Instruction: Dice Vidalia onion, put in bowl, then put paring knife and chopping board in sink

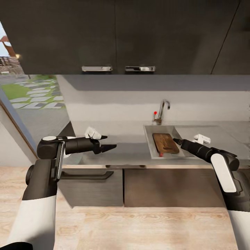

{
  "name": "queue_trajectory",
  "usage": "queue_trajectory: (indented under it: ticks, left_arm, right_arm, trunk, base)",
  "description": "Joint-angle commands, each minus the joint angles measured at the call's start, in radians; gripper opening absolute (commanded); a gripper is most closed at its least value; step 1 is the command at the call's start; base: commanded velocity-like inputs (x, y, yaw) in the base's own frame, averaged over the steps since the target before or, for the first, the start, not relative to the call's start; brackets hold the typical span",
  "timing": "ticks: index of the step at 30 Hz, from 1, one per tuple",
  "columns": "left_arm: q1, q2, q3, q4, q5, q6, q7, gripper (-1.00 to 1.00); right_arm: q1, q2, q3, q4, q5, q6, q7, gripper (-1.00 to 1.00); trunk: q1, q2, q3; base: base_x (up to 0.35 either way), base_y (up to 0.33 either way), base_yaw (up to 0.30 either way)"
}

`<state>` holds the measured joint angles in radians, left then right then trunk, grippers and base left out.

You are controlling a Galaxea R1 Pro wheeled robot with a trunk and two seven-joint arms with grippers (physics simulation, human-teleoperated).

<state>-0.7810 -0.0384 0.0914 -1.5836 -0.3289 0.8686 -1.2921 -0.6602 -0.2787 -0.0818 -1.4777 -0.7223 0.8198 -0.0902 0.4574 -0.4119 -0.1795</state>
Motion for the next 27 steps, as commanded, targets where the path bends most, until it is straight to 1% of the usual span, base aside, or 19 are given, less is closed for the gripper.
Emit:
queue_trajectory:
  ticks: [1,9,14,15,16,18,19,20,23,24,25,26,27]
  left_arm:
    - [-0.001,-0.001,0.002,-0.001,-0.01,0.01,-0.01,1.0]
    - [-0.001,-0.001,0.002,-0.001,-0.01,0.009,-0.01,1.0]
    - [-0.001,-0.003,0.001,-0.001,-0.01,0.009,-0.01,1.0]
    - [-0.001,-0.009,-0.01,-0.001,-0.01,0.009,-0.009,1.0]
    - [-0.001,-0.01,-0.012,-0.001,-0.01,0.01,-0.009,1.0]
    - [-0.001,-0.01,-0.016,-0.001,-0.01,0.013,-0.008,1.0]
    - [-0.001,-0.008,-0.018,-0.001,-0.01,0.018,-0.005,1.0]
    - [-0.001,-0.008,-0.018,0.0,-0.01,0.019,-0.005,1.0]
    - [0.003,-0.003,-0.019,0.001,-0.013,0.039,-0.002,1.0]
    - [0.004,-0.002,-0.019,0.002,-0.014,0.041,-0.002,1.0]
    - [0.018,0.001,-0.019,0.006,-0.017,0.051,0.0,1.0]
    - [0.041,0.001,-0.02,0.015,-0.018,0.053,0.003,1.0]
    - [0.081,0.001,-0.02,0.044,-0.019,0.052,0.023,1.0]
  right_arm:
    - [-0.001,0.0,0.002,-0.001,-0.01,0.004,-0.009,1.0]
    - [-0.001,0.001,0.009,-0.001,-0.008,0.004,-0.009,1.0]
    - [-0.001,0.001,0.015,0.0,0.003,0.004,-0.009,1.0]
    - [0.002,0.001,0.015,0.003,0.043,0.005,-0.01,1.0]
    - [0.003,0.001,0.015,0.005,0.054,0.005,-0.011,1.0]
    - [0.01,0.001,0.015,0.009,0.103,0.006,-0.011,1.0]
    - [0.037,0.001,0.014,0.015,0.152,0.007,-0.012,1.0]
    - [0.045,0.001,0.015,0.018,0.157,0.007,-0.012,1.0]
    - [0.104,0.002,0.016,0.031,0.175,0.005,-0.012,1.0]
    - [0.114,0.002,0.016,0.033,0.177,0.005,-0.012,1.0]
    - [0.153,0.002,0.016,0.04,0.181,0.005,-0.011,1.0]
    - [0.169,0.002,0.016,0.049,0.183,0.005,-0.011,1.0]
    - [0.182,0.003,0.016,0.078,0.185,0.004,-0.011,1.0]
  trunk:
    - [0.0,-0.002,-0.001]
    - [0.0,-0.002,0.012]
    - [0.0,-0.002,0.021]
    - [0.0,-0.002,0.022]
    - [0.0,-0.002,0.024]
    - [0.0,-0.002,0.027]
    - [0.0,-0.002,0.028]
    - [0.0,-0.002,0.03]
    - [0.0,-0.002,0.033]
    - [0.0,-0.002,0.034]
    - [0.0,-0.002,0.035]
    - [0.0,-0.002,0.037]
    - [0.0,-0.002,0.038]
  base:
    - [-0.22,0.0,0.0]
    - [-0.218,0.0,0.0]
    - [-0.207,0.0,0.0]
    - [-0.06,0.0,0.0]
    - [-0.048,0.0,-0.004]
    - [-0.025,0.0,-0.03]
    - [-0.006,0.0,-0.033]
    - [-0.005,0.0,-0.026]
    - [-0.002,0.0,-0.011]
    - [-0.001,0.0,-0.005]
    - [0.0,0.0,-0.002]
    - [0.0,0.0,0.0]
    - [0.0,0.0,0.0]
